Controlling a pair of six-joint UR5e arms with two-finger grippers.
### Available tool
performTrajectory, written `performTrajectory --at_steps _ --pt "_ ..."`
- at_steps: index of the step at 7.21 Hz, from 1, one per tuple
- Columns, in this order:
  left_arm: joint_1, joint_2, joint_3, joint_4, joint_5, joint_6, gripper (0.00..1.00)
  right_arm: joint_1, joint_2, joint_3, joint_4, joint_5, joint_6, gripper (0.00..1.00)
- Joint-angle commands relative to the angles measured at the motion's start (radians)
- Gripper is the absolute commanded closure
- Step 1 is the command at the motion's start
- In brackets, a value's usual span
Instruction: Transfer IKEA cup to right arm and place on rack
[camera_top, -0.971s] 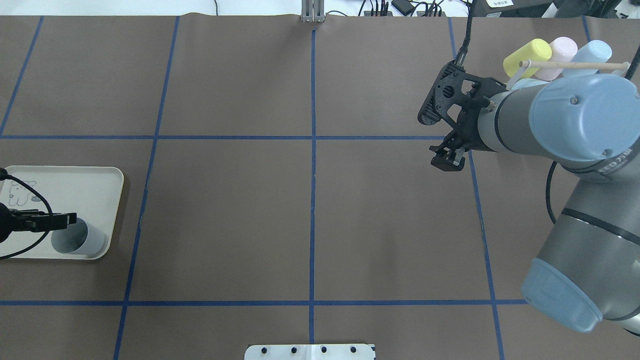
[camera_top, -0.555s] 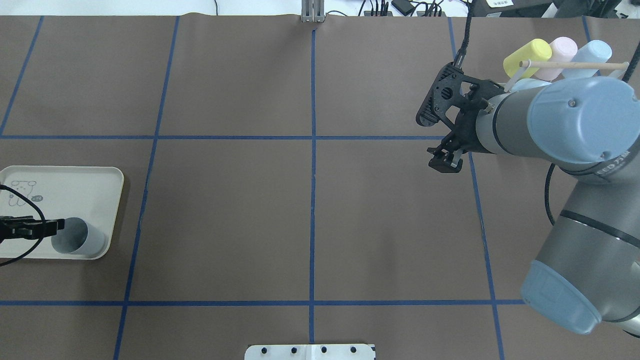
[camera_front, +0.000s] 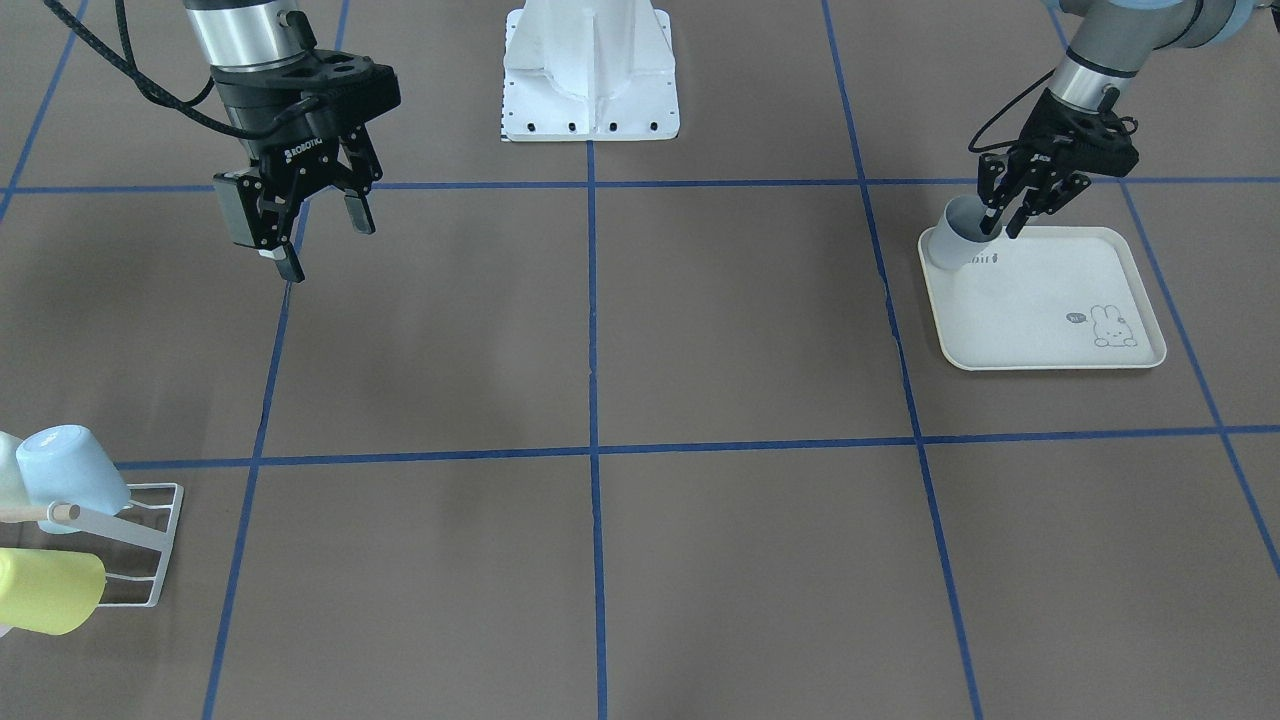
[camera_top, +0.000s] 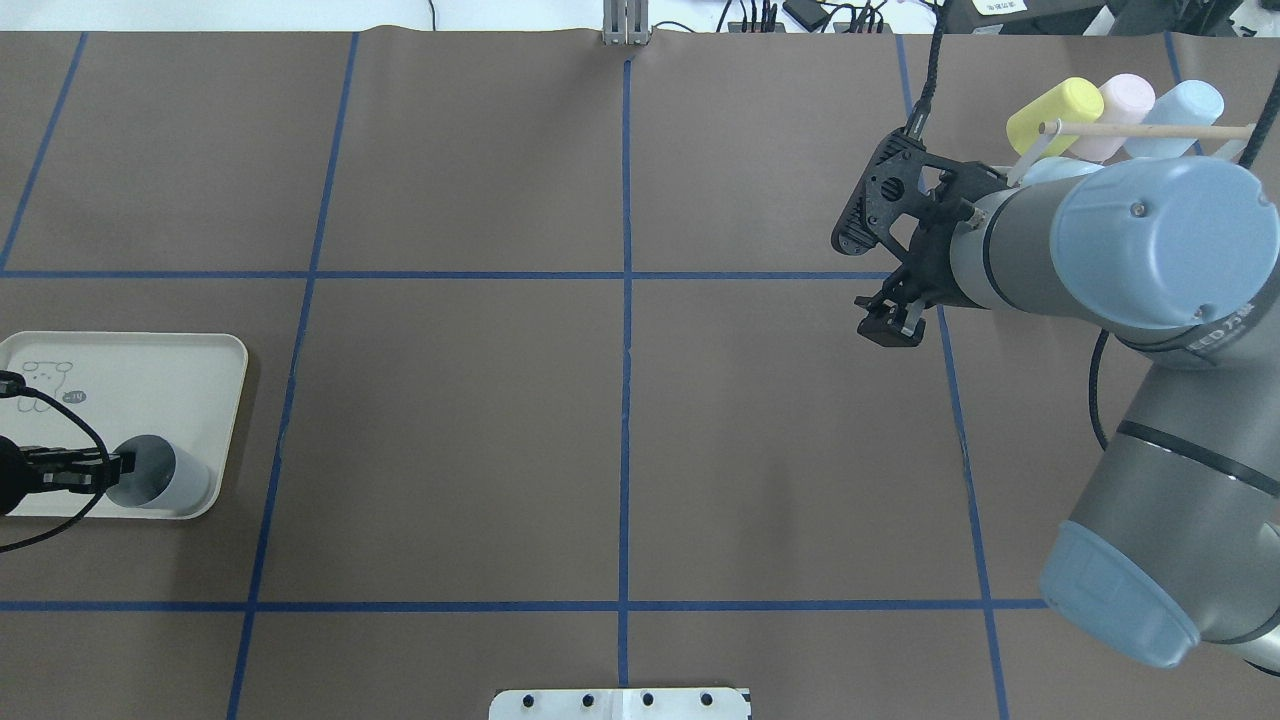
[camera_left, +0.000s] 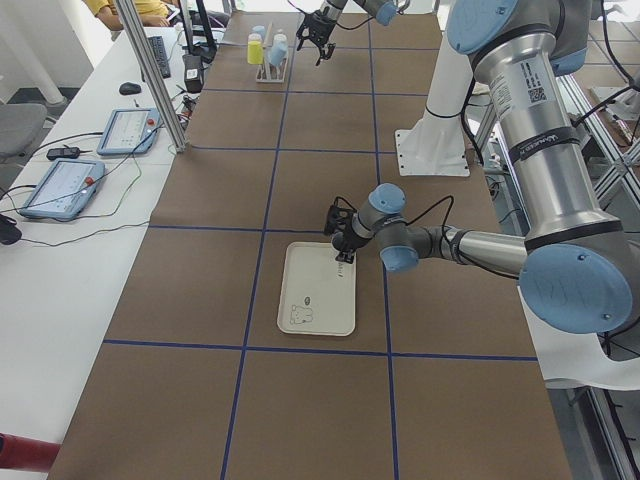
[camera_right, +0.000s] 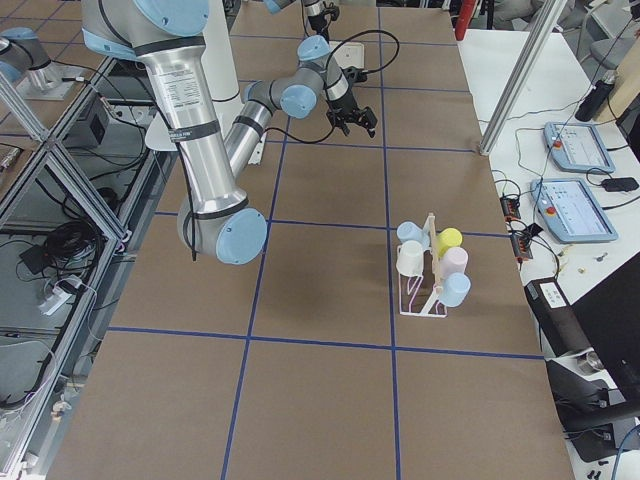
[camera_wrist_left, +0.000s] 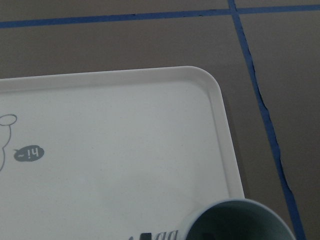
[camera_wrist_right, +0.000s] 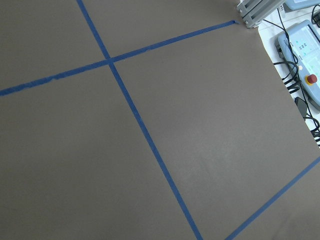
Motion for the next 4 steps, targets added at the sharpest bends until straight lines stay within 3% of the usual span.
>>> performTrajectory --at_steps 1,2,3,4 --pt "-0.004 0.002 -0.013 -0.001 -0.002 0.006 1.00 -0.022 0.004 -0.001 0.002 0.001 0.001 0.01" --pt "-0.013 0.007 -0.020 -0.003 -0.005 0.008 1.00 -0.045 0.006 -0.009 0.046 0.001 0.004 0.01" --pt "-0.033 0.017 -0.077 0.003 -0.020 0.014 1.00 -0.074 0.006 -0.059 0.187 0.001 0.005 0.01" --pt "-0.130 0.014 -0.114 0.010 -0.111 0.042 1.00 -0.102 0.006 -0.131 0.379 0.003 0.019 0.01"
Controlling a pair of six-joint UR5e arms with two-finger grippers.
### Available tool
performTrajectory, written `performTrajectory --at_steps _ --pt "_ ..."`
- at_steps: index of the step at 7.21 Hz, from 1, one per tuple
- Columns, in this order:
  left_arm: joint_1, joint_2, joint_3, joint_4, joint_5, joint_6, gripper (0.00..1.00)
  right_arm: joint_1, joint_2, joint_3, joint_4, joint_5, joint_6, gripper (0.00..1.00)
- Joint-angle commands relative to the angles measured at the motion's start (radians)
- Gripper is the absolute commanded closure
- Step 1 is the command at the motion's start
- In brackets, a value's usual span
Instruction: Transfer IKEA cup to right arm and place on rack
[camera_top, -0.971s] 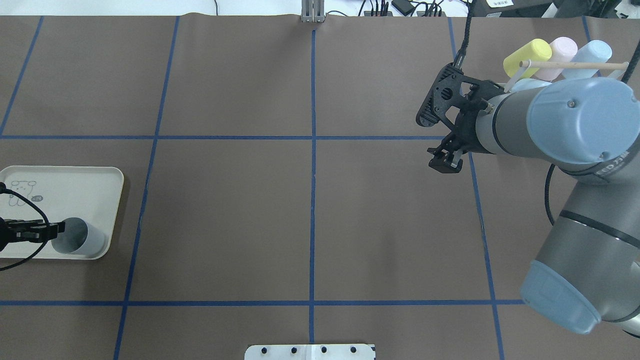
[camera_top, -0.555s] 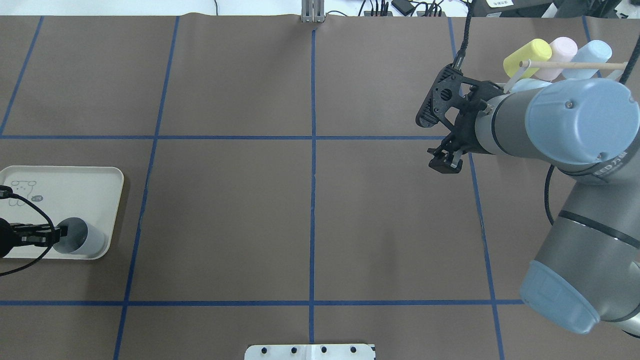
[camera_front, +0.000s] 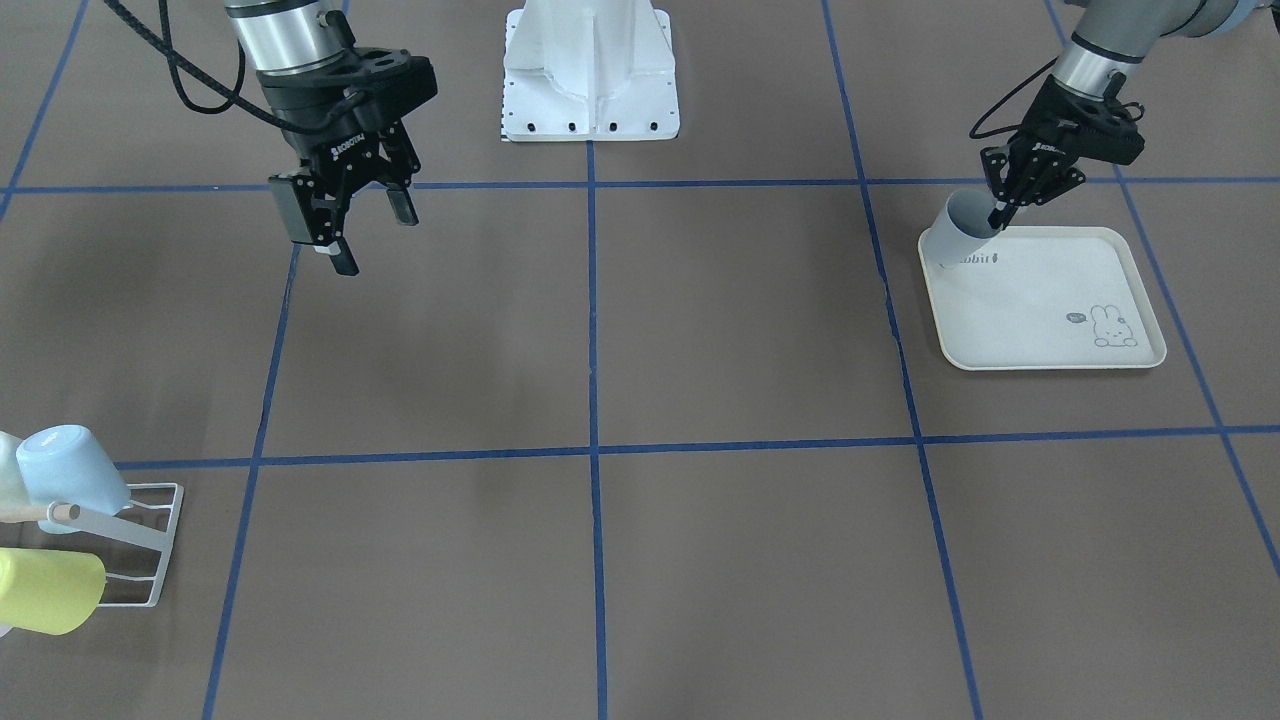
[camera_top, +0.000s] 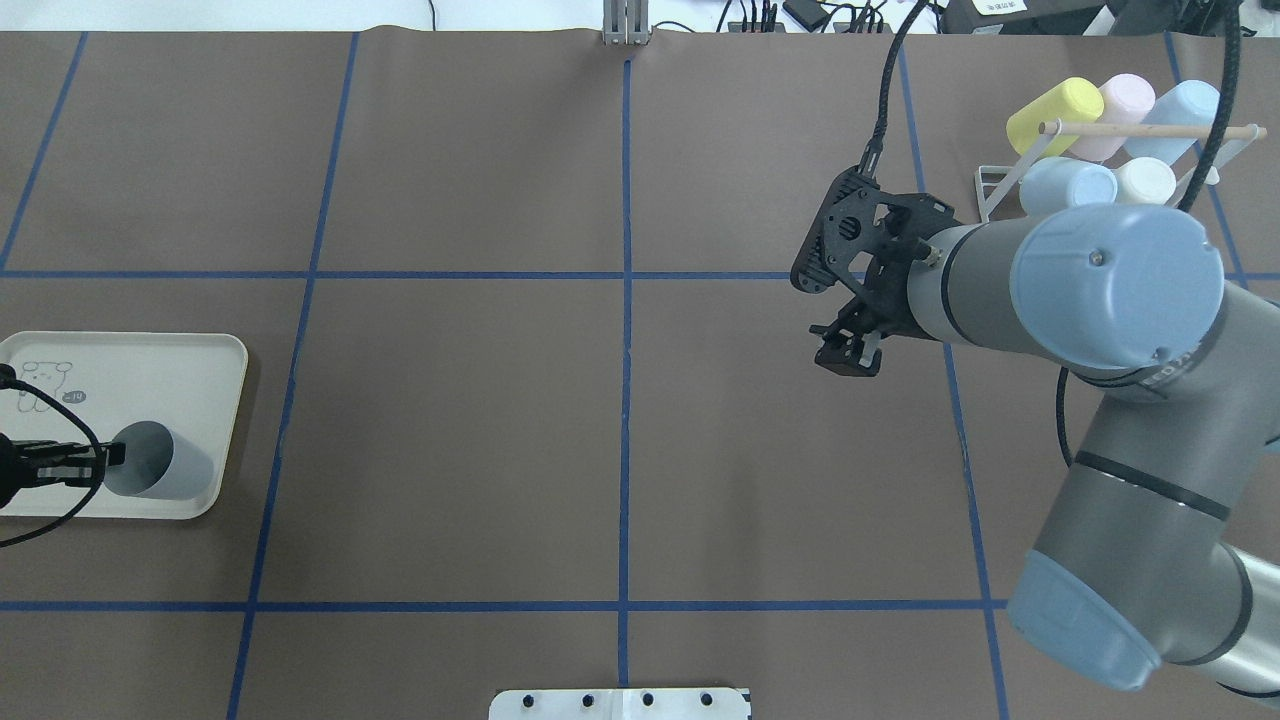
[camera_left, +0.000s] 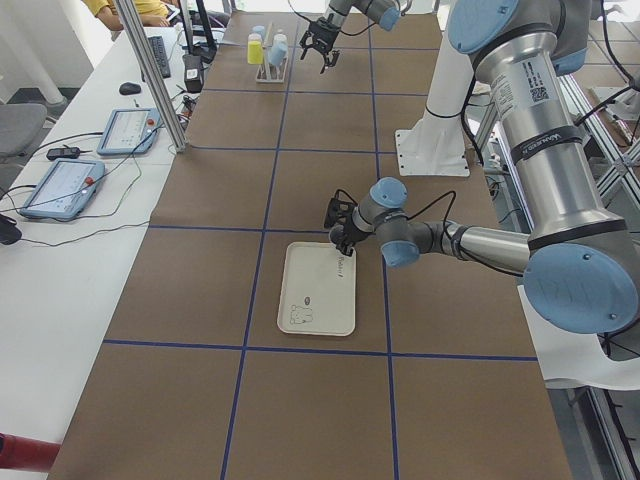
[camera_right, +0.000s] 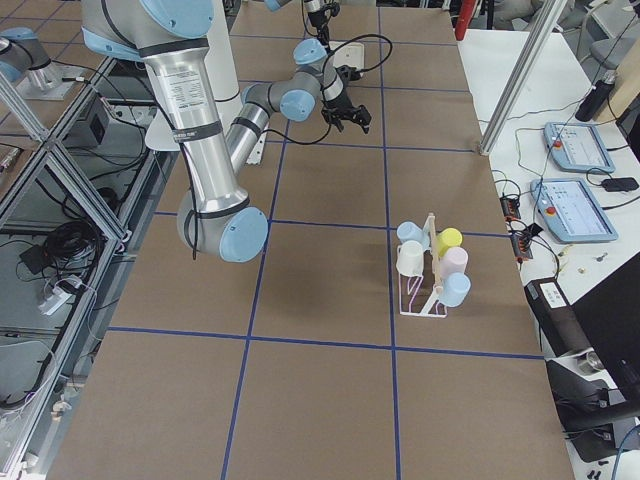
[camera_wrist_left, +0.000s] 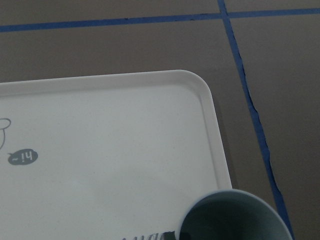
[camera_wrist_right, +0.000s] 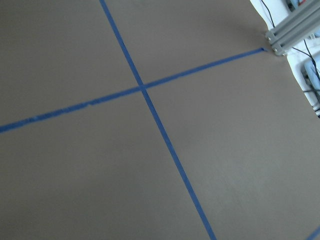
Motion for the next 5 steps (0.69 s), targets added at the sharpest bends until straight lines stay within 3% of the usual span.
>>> performTrajectory --at_steps 1,2,3,5 --pt "-0.206 -0.006 -0.103 0.005 -0.215 0.049 1.00 -0.059 -0.001 -0.141 0.365 0.003 0.070 0.01" --pt "-0.245 -0.023 -0.157 0.005 -0.313 0.032 1.00 -0.095 -0.001 -0.204 0.522 0.003 0.103 0.01" --pt "-0.244 -0.099 -0.179 0.005 -0.344 -0.056 1.00 -0.125 -0.001 -0.265 0.674 0.003 0.106 0.01" --pt "-0.213 -0.336 -0.177 0.006 -0.379 -0.371 1.00 -0.172 0.002 -0.397 0.967 0.003 0.105 0.02"
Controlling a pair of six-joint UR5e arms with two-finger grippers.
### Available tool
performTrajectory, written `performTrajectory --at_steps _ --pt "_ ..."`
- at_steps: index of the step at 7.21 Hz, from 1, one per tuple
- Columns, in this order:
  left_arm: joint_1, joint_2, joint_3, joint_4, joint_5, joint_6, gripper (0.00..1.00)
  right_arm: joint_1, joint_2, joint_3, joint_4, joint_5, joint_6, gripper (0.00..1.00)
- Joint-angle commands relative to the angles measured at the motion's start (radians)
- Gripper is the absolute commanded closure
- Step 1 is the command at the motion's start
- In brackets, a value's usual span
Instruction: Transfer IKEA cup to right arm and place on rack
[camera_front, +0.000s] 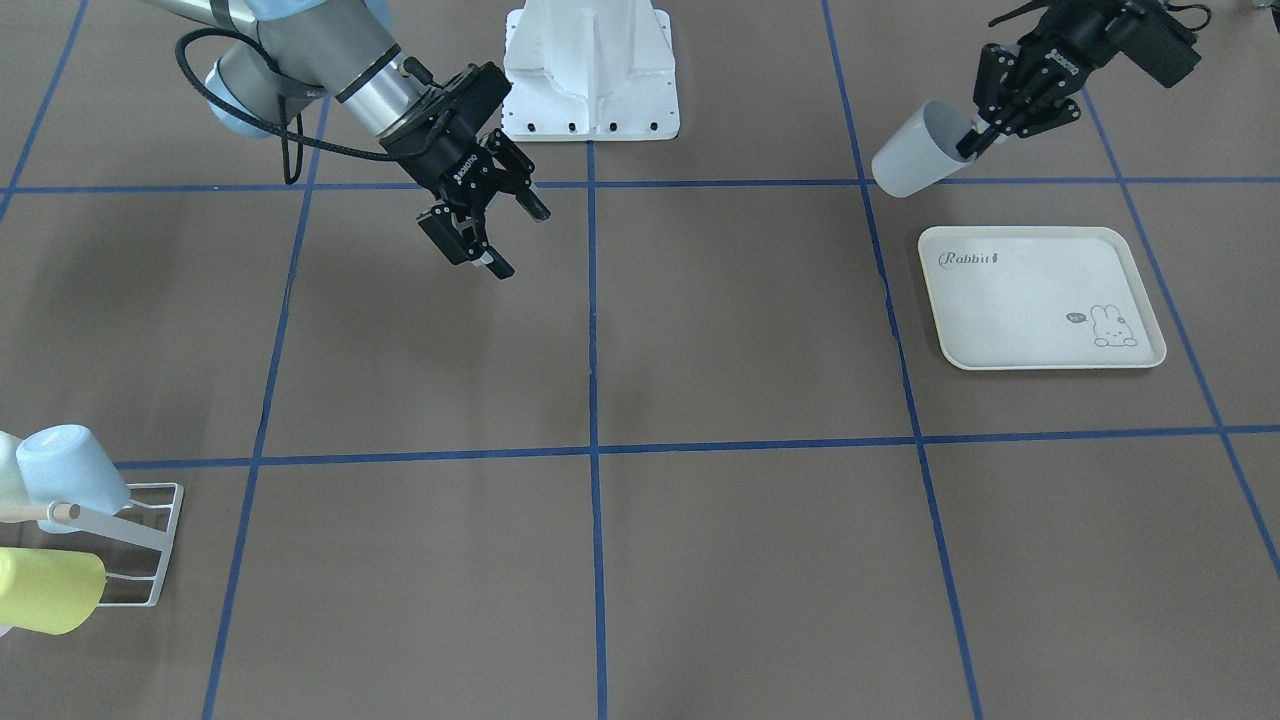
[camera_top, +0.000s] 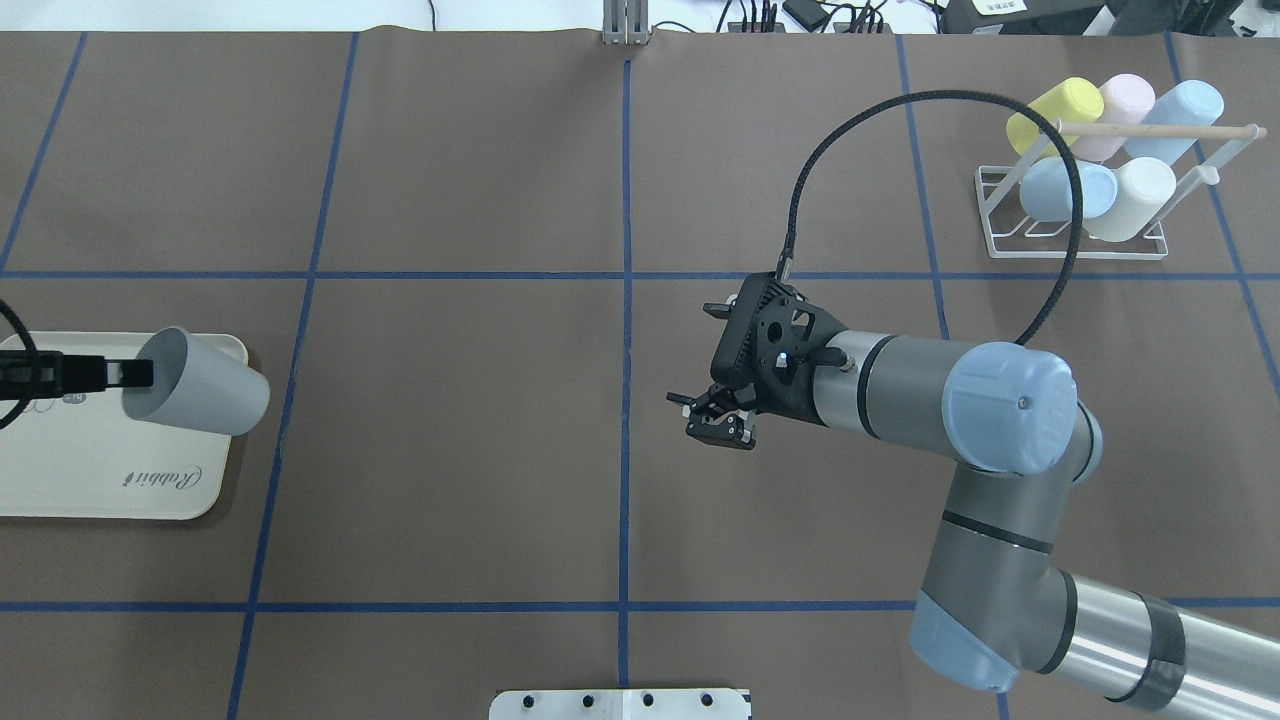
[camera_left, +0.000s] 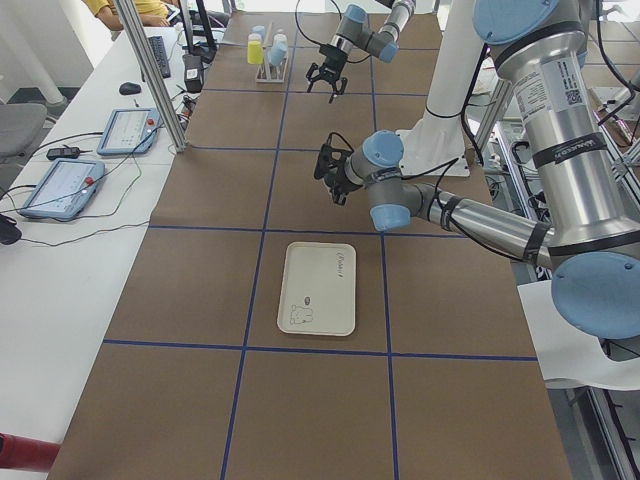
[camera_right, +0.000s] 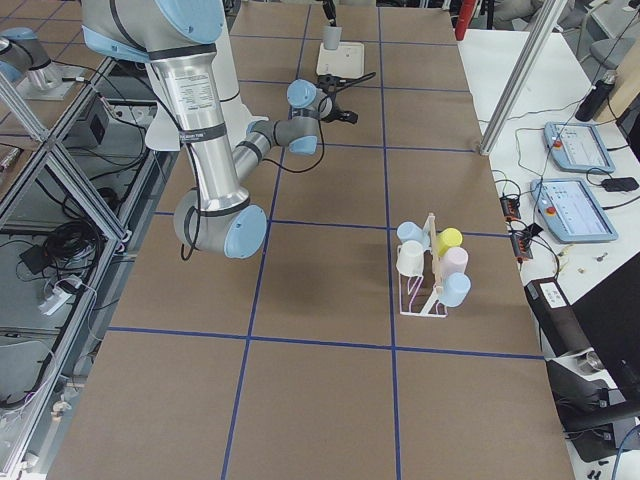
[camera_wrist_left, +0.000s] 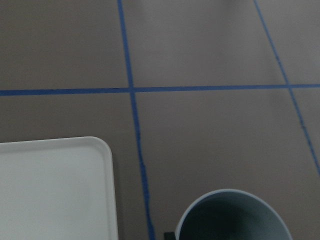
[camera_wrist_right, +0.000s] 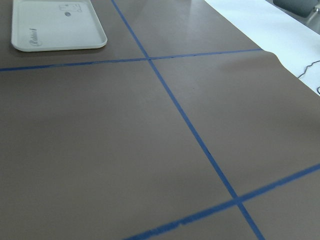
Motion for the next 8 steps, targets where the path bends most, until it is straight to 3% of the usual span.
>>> performTrajectory --at_steps 1,3,5,8 --pt "0.077 -0.213 0.009 0.002 -0.006 -0.246 1.00 -0.045 0.003 -0.122 0.295 0.000 0.002 0.02" --pt "0.184 -0.302 0.044 0.016 0.087 -0.291 1.00 -0.076 0.010 -0.170 0.443 -0.006 0.002 0.02" --pt "0.280 -0.435 0.114 0.069 0.213 -0.334 1.00 -0.091 0.009 -0.170 0.480 -0.008 0.005 0.02" --pt "0.329 -0.523 0.201 0.073 0.250 -0.354 1.00 -0.111 0.010 -0.164 0.503 -0.011 0.005 0.02"
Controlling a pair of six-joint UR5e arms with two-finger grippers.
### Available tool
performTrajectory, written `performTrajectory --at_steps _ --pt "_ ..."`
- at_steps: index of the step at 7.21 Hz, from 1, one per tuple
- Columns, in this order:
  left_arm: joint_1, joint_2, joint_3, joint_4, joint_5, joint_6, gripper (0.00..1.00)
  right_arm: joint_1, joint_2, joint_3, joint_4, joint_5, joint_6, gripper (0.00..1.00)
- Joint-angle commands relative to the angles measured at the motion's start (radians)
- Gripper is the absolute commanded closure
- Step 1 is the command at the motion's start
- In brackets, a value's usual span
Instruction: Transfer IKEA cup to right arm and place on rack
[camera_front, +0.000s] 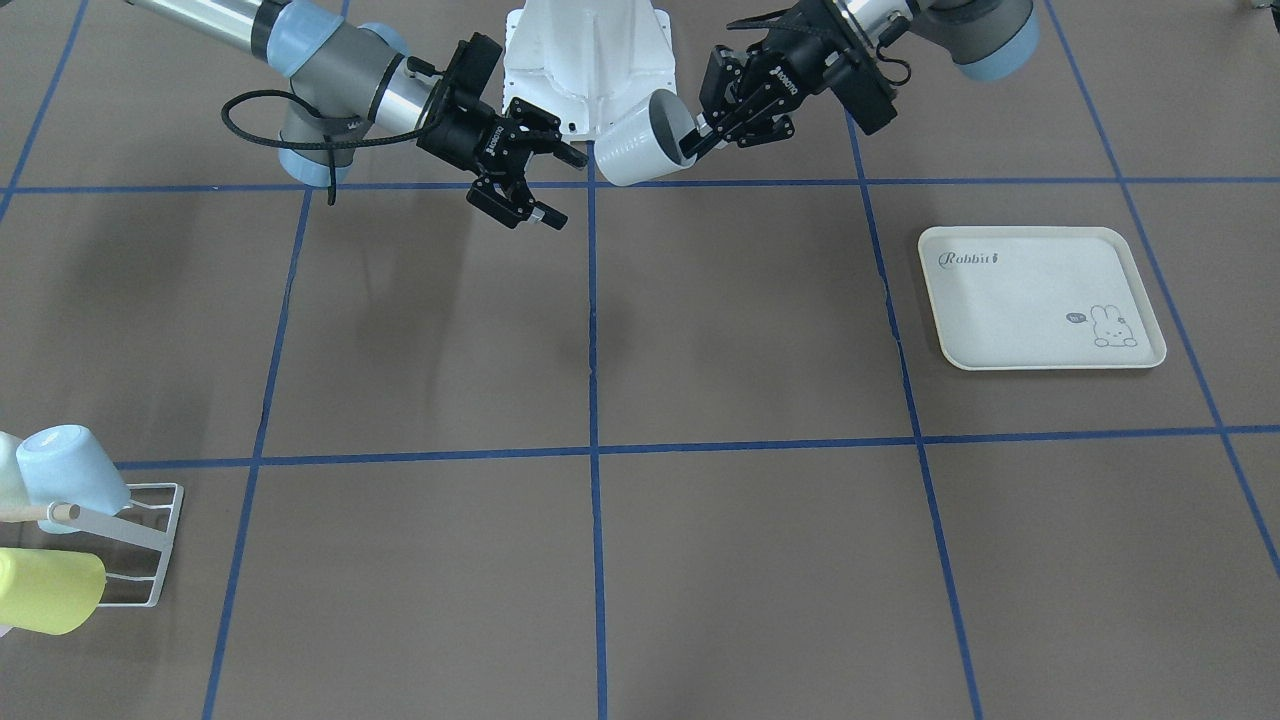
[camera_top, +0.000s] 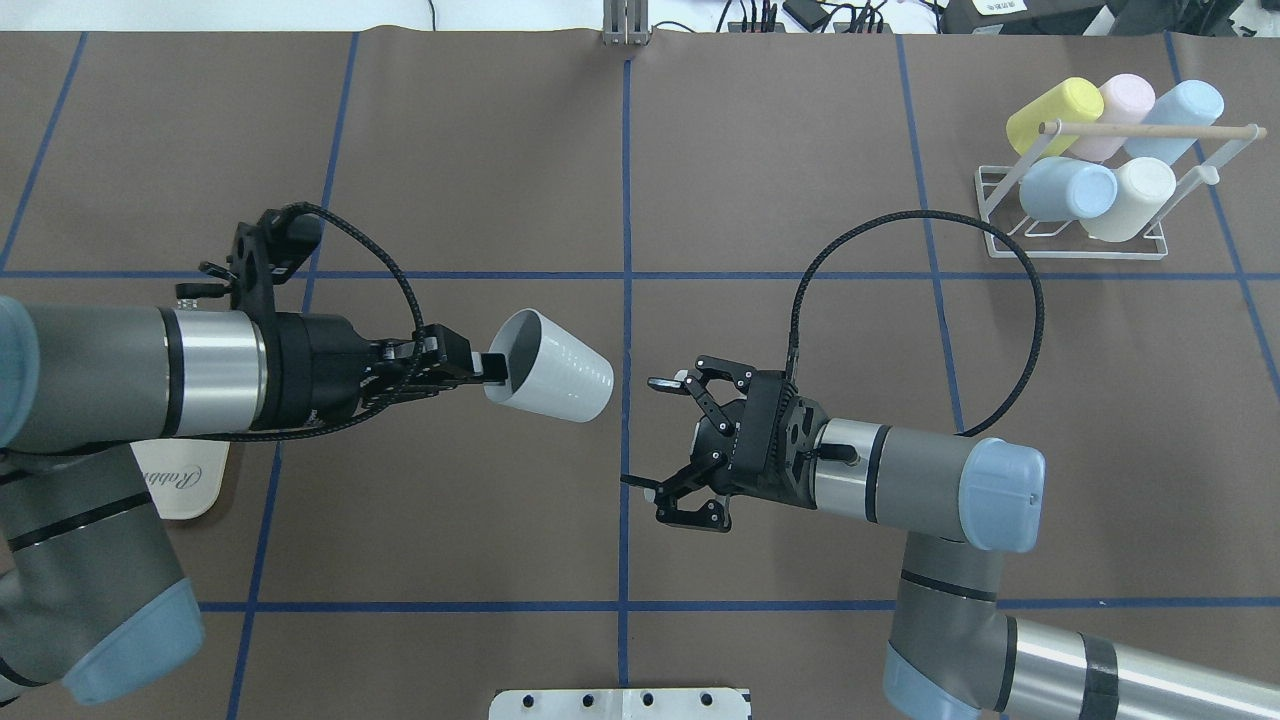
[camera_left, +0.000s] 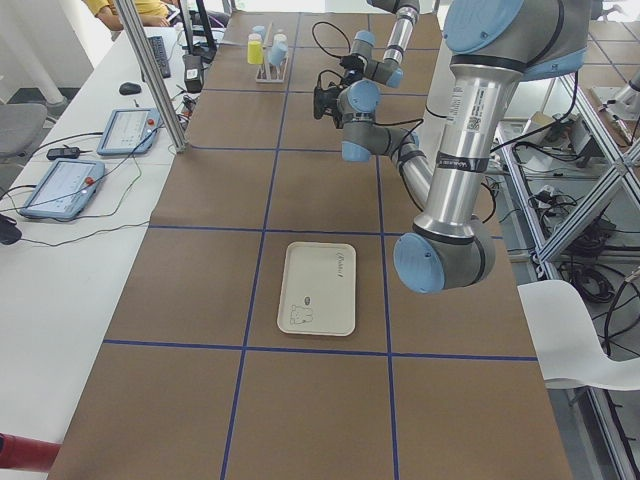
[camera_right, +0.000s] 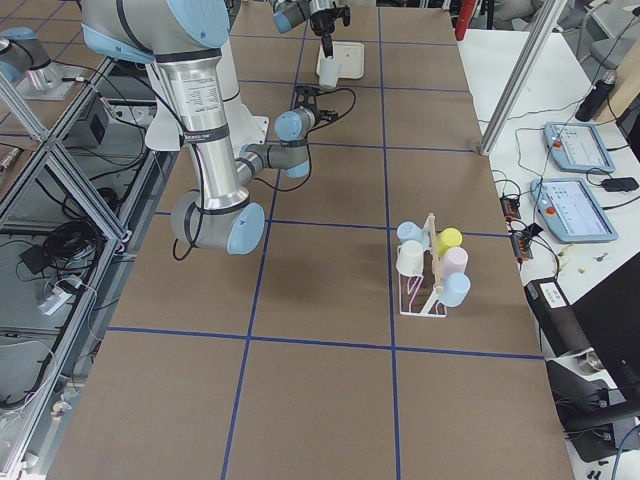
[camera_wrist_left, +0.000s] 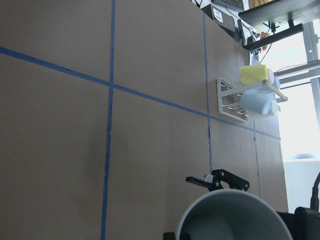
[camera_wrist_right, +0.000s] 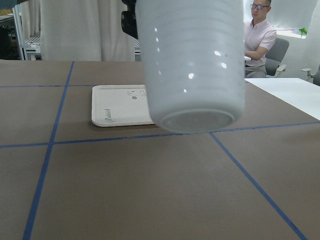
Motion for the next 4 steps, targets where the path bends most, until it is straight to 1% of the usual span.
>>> performTrajectory --at_steps 1,4 --pt "0.032 -0.032 0.036 0.003 0.010 -0.002 1.00 -0.010 0.000 0.004 0.011 -0.001 -0.001 0.02" --pt "0.087 -0.034 0.036 0.001 0.011 -0.002 1.00 -0.010 0.002 0.008 0.011 -0.001 -0.001 0.02"
